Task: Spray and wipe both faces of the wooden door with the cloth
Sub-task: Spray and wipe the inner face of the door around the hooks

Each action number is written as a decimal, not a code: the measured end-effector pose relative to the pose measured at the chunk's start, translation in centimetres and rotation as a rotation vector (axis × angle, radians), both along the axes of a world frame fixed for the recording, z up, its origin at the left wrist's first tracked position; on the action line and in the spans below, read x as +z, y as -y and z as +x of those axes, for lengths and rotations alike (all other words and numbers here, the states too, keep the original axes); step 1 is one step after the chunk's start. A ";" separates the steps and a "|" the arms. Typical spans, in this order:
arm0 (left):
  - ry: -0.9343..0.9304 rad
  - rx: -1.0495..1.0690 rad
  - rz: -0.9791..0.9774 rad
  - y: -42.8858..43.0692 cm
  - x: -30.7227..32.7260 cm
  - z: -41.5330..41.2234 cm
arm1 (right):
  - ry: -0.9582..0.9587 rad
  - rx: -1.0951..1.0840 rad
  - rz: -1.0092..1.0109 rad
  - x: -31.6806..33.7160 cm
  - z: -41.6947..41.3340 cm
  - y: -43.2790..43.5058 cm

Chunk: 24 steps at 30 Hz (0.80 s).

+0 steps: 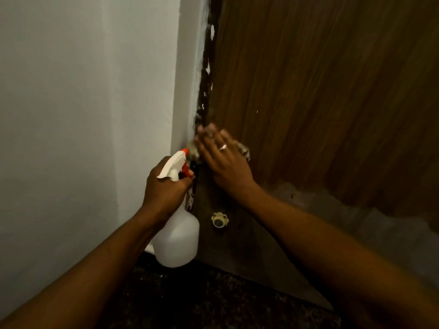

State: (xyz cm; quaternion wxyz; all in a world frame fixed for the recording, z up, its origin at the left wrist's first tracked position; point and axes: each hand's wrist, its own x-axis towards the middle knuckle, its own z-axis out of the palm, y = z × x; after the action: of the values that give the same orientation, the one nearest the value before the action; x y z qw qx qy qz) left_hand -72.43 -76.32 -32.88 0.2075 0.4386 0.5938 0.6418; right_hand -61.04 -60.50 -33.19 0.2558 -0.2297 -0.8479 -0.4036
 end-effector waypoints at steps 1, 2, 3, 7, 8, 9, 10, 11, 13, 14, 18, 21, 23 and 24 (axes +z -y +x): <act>-0.008 -0.004 0.006 0.1 -0.2 -0.2 | 0.125 0.011 -0.013 -2.3 0.7 0.2; -0.012 -0.013 0.008 0.3 -0.3 -0.3 | 0.230 0.017 -0.033 -4.7 2.0 0.5; -0.019 -0.021 0.012 0.5 -0.4 -0.4 | 0.311 0.020 -0.033 -6.5 3.5 0.8; -0.060 -0.053 -0.010 0.7 -0.9 -0.9 | 0.293 -0.010 0.036 -5.4 9.5 0.8; -0.061 -0.062 -0.018 0.8 -1.1 -0.8 | 0.195 -0.054 0.053 -3.8 9.7 1.0; -0.063 -0.067 -0.021 0.7 -1.2 -0.7 | 0.074 -0.092 0.054 -2.0 9.1 1.1; -0.060 -0.072 -0.024 0.5 -1.4 -0.5 | -0.040 -0.101 0.059 -0.4 7.7 1.1; -0.049 -0.077 -0.027 0.3 -1.5 -0.3 | -0.110 -0.098 0.056 0.6 6.0 1.1; -0.027 -0.087 -0.040 -0.1 -1.7 0.5 | -0.072 -0.076 0.018 0.2 2.8 1.2; -0.021 -0.086 -0.049 -0.3 -1.7 0.8 | 0.024 -0.057 0.007 -1.0 2.0 0.9; -0.017 -0.100 -0.050 -0.4 -1.8 1.7 | 0.494 -0.053 0.015 -6.8 5.4 1.0; -0.037 -0.139 -0.035 -0.6 -1.8 1.8 | 0.408 -0.089 0.057 -7.4 11.3 1.4; -0.040 -0.156 -0.035 -0.6 -1.9 2.2 | 0.225 -0.163 0.073 -6.0 15.0 1.8; -0.043 -0.165 -0.034 -0.6 -1.9 2.5 | 0.103 -0.206 0.065 -5.0 15.9 2.0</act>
State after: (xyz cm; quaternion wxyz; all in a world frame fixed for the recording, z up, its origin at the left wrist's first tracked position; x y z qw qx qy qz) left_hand -69.94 -75.70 -34.78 0.2544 0.4958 0.5710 0.6028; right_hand -45.17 -62.47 -38.21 0.1767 -0.2862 -0.8182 -0.4663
